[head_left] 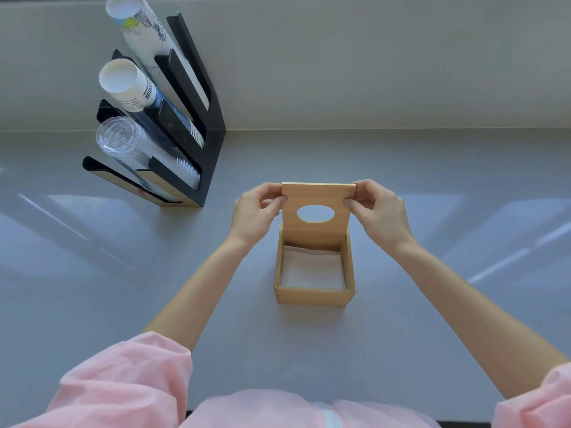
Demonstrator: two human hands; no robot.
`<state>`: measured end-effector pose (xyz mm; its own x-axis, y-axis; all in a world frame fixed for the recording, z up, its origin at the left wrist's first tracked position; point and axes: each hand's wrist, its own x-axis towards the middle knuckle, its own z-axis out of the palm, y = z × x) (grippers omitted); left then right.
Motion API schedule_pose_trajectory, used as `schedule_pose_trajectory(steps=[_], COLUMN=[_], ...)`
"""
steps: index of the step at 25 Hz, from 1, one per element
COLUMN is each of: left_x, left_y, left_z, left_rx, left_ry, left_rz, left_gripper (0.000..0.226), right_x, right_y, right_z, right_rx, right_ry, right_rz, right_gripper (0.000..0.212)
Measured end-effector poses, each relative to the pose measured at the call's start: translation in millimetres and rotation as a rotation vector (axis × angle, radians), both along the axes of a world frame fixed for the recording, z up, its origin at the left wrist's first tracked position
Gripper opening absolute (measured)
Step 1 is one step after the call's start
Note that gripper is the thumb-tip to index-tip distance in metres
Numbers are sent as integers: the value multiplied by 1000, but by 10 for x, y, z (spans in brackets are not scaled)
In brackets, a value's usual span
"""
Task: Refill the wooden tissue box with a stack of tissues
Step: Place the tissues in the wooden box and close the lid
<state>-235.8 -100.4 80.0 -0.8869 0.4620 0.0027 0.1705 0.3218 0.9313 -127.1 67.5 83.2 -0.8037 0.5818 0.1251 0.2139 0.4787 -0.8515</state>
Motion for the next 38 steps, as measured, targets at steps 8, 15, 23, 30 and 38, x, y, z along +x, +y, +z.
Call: schedule_pose_trajectory(steps=[8, 15, 23, 30, 38], left_x=[228, 479, 683, 726, 707], left_y=[-223, -555, -697, -722, -736], left_z=[-150, -425, -599, -683, -757], left_rx=[50, -76, -165, -186, -231], left_ry=[150, 532, 616, 664, 732], left_rz=[27, -155, -228, -236, -285], left_gripper=[17, 18, 41, 41, 38], right_x=[322, 684, 870, 901, 912], right_y=[-74, -213, -256, -266, -254], right_z=[-157, -398, -492, -583, -668], right_rx=[61, 452, 591, 604, 624], right_ry=[116, 150, 23, -7, 0], right_rz=[86, 271, 436, 449, 456], right_gripper=[9, 27, 33, 36, 39])
